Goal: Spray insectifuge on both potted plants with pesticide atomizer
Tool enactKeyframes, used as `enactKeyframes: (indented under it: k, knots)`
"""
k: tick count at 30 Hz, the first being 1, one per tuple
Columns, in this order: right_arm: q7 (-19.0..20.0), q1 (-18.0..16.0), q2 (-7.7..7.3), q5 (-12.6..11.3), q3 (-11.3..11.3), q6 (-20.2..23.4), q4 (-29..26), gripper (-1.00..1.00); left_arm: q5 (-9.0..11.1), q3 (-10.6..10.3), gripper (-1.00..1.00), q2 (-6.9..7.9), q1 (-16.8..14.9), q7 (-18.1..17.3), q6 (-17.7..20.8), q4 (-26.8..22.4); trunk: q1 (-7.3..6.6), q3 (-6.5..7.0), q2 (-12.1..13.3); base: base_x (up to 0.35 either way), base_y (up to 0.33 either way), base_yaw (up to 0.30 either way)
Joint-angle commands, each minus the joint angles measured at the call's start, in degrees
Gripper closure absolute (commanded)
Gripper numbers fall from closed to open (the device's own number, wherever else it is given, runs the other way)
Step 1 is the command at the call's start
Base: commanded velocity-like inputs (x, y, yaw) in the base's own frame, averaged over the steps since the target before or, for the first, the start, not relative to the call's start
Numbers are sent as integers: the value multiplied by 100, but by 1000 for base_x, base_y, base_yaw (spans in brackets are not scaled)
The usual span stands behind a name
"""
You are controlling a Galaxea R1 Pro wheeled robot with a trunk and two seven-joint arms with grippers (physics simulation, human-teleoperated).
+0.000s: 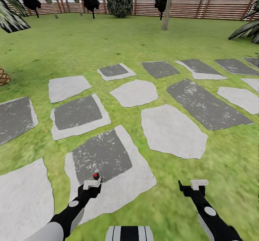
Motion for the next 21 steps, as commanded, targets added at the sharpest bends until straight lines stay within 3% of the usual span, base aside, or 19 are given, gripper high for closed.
enactKeyframes:
  k: [1,5,11,17,21]
  knots:
    - [-4,-1,0,0,-1,-19,4,-100,18,-25,-100,2,-4,1,-21,5,-1,-4,-1,0,-269,0]
    - [-4,-1,3,0,-1,-20,4,-100,18,-14,-100,5,-4,1,-21,7,-1,-4,-1,0,-206,0]
    - [-5,-1,1,0,-1,-24,4,-100,19,-14,-100,58,-8,1,-42,-4,-1,-4,-1,0,-27,74]
    - [-6,-1,1,0,-1,-19,4,-100,24,-29,-100,85,15,5,-673,46,-1,-4,-1,0,-2,111]
    - [0,-1,3,0,-1,-17,10,-100,26,-31,-100,111,16,9,-807,75,-1,-4,-1,0,0,13]
